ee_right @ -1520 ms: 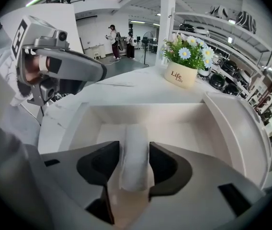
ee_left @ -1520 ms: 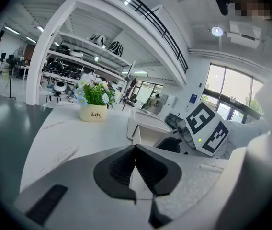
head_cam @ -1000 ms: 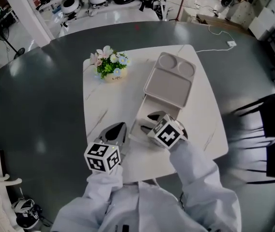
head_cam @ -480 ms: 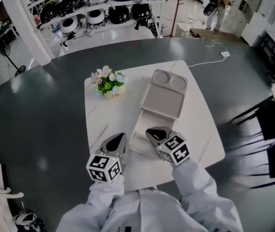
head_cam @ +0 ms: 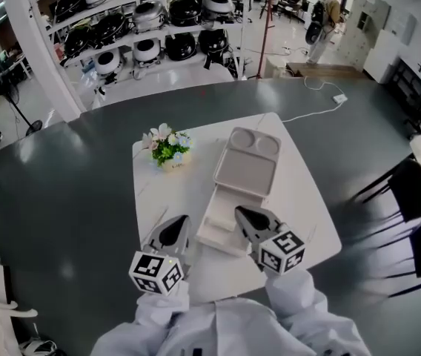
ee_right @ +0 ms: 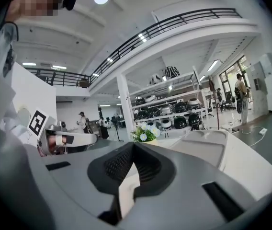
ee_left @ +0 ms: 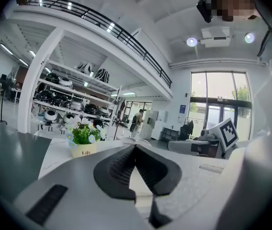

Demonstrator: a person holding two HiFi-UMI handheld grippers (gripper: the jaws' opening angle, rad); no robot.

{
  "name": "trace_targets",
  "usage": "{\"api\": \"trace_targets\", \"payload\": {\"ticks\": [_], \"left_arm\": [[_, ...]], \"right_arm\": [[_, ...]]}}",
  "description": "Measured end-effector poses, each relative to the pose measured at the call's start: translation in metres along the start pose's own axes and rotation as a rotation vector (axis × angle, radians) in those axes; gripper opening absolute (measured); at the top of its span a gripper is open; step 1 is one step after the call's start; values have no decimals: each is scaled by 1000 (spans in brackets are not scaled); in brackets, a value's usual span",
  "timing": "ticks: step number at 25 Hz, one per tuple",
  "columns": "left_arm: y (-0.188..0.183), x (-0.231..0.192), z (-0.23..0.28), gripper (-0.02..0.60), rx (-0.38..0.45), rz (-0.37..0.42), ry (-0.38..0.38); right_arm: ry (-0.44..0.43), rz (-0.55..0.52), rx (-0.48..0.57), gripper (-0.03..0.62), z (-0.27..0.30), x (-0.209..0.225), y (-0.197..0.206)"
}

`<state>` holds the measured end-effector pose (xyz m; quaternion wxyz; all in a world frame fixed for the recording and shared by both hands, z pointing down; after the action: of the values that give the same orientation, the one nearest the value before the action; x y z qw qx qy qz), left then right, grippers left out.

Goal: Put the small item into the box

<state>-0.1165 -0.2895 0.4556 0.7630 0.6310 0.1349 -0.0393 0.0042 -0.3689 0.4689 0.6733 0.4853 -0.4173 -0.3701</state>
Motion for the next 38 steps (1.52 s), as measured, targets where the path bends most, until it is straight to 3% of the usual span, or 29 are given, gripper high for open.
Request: {"api": "trace_targets", "payload": {"ticks": [7,21,28,38], "left_arm": [[-32,2,-15,-2,87,50,-20],[-71,-8,-46,-2,214,97,-109],[-75,-10,-50,-2,228,97,-136],[-74,-11,-52,-2,218,126,-161]], "right_arm": [[31,16,128,-6,-21,1,-37],[124,-55,254,-6,-52,12,-77],[180,-56,286,-8,-60,22,-85],[190,-84,294,-8,-66,24,-85]]}}
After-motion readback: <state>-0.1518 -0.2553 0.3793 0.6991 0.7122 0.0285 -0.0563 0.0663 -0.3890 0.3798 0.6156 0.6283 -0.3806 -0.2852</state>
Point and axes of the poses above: the fingertips, and each gripper's own axes: z forward along the fingers, x to its right, y out of its underside, the point moved 1 cm from there along -z, backward along the fingers
